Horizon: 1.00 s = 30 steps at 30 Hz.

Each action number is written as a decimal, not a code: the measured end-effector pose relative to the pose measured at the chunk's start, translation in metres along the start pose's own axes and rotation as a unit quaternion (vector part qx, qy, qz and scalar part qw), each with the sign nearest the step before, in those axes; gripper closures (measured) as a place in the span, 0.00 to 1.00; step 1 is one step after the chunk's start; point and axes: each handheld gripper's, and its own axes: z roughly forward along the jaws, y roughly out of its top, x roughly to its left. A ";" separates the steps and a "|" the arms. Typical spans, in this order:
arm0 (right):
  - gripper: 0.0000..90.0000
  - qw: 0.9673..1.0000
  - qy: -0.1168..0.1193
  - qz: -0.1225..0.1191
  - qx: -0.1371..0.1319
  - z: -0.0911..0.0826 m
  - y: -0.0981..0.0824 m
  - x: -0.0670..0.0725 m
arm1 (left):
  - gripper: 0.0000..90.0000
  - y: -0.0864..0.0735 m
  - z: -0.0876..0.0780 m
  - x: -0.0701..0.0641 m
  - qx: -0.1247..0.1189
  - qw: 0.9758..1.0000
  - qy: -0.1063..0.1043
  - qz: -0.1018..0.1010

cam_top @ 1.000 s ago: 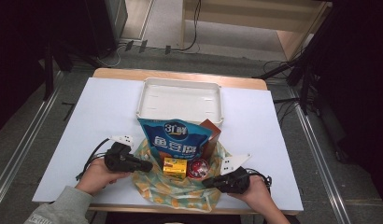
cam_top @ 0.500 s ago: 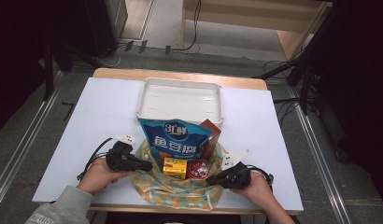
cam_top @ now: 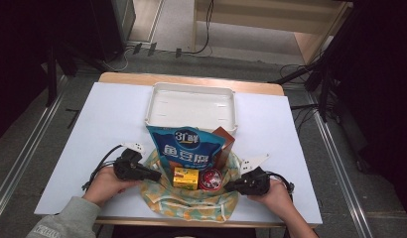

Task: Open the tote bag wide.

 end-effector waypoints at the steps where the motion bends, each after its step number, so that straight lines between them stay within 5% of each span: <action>1: 1.00 1.000 -0.003 0.004 -0.002 -0.001 0.000 0.000 | 0.99 0.000 0.000 0.000 0.001 1.000 0.004 0.001; 6: 1.00 1.000 -0.010 0.023 0.005 -0.003 0.000 -0.002 | 0.98 0.000 -0.002 -0.004 0.000 1.000 0.002 -0.002; 11: 1.00 1.000 -0.005 0.010 -0.003 -0.009 0.003 0.006 | 0.98 0.000 -0.009 -0.019 -0.002 0.999 -0.005 0.035; 22: 1.00 0.999 -0.015 0.008 -0.046 -0.038 0.010 0.021 | 0.97 0.006 -0.036 -0.042 -0.038 0.997 -0.022 0.064; 30: 1.00 0.998 -0.026 0.005 -0.061 -0.042 0.028 0.023 | 0.97 0.023 -0.027 -0.051 -0.036 0.997 -0.021 0.065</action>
